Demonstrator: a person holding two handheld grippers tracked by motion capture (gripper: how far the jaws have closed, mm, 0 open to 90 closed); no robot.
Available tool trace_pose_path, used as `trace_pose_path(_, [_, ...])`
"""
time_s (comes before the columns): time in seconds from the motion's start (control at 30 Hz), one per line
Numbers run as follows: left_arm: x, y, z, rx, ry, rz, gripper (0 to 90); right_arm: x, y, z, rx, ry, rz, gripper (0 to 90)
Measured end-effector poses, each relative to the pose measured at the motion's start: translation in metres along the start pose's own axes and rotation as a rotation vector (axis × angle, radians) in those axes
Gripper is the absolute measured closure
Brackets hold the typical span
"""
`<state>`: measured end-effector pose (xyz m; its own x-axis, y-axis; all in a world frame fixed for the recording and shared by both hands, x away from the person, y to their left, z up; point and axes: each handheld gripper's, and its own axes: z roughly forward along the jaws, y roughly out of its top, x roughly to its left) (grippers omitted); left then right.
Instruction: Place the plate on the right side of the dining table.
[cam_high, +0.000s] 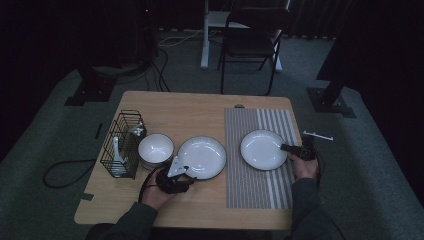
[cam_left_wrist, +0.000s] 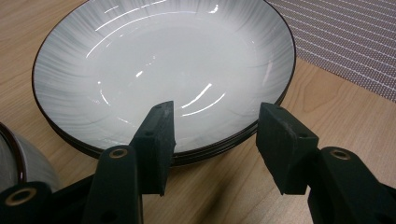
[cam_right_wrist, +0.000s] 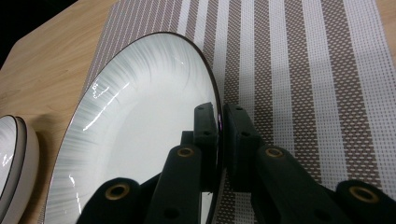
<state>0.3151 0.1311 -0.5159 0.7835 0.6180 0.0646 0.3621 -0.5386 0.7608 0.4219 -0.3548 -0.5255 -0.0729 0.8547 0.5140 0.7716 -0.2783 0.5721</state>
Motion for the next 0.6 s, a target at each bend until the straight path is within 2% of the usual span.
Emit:
trace_pose_path(0.17, [0.0003,-0.0001,0.0003,-0.002,-0.001,-0.001,47.6,-0.0052,-0.0037,0.0002,0.013,-0.035,-0.004,85.9])
trace_pose_path(0.23, [0.0002,-0.0002,0.0007,-0.003,-0.002,-0.002,47.5,-0.0077,-0.0054,-0.0007,0.01,-0.029,-0.001,86.3])
trace_pose_path(0.6, [0.0003,-0.0008,0.0009,-0.005,-0.003,-0.002,47.0,-0.0007,-0.0063,-0.0008,0.006,-0.08,-0.054,85.4])
